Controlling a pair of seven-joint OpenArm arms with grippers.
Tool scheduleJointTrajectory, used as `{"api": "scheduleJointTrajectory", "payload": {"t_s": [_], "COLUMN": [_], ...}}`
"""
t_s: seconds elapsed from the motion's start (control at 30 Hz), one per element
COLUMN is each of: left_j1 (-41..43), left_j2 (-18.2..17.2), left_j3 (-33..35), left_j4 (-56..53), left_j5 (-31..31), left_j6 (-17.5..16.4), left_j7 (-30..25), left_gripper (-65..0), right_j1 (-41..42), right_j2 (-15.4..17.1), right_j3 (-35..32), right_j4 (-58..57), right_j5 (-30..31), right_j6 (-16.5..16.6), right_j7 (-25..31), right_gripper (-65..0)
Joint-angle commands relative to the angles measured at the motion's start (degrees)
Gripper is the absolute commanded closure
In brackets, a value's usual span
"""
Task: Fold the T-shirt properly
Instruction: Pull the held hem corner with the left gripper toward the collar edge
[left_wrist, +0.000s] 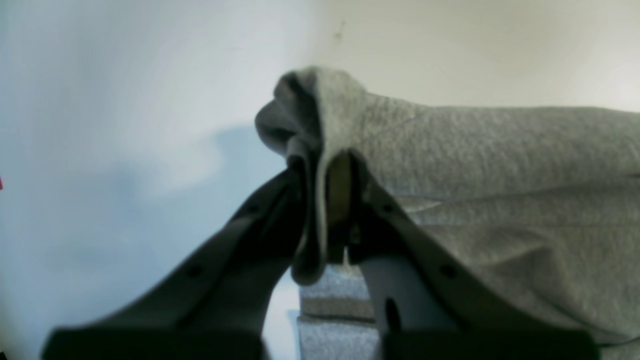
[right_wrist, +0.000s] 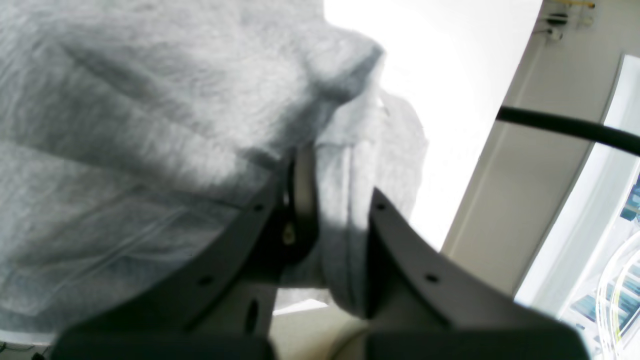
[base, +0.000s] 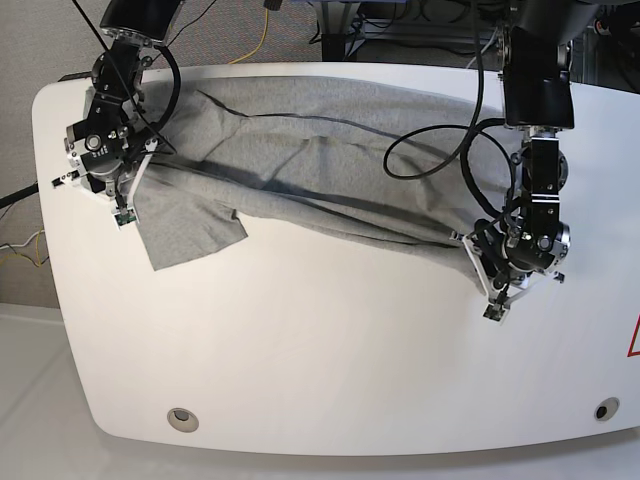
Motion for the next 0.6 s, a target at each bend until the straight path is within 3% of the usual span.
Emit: {"api": "scheduleJointTrajectory", "payload": {"t_s": [0.0, 0.57], "left_j1": [-0.9, 1.6], "left_j2": [-0.4, -0.5], "left_j3": [-0.2, -0.2], "left_j4": [1.1, 0.9], "left_j5": [1.1, 1.6], "left_j6": [0.2, 0.2], "left_j7": [-0.8, -0.7], "left_gripper": [-3.4, -3.4], "right_j1": [-0.2, -4.1], "right_j2": [0.8, 0.8], "right_j3": [0.2, 0.2], "right_j4": [1.2, 1.2], "right_j5": [-0.6, -0.7], "right_j6": [-0.2, -0.2], "right_j7": [-0.5, -0.8], "right_gripper": [0.0, 0.0]}}
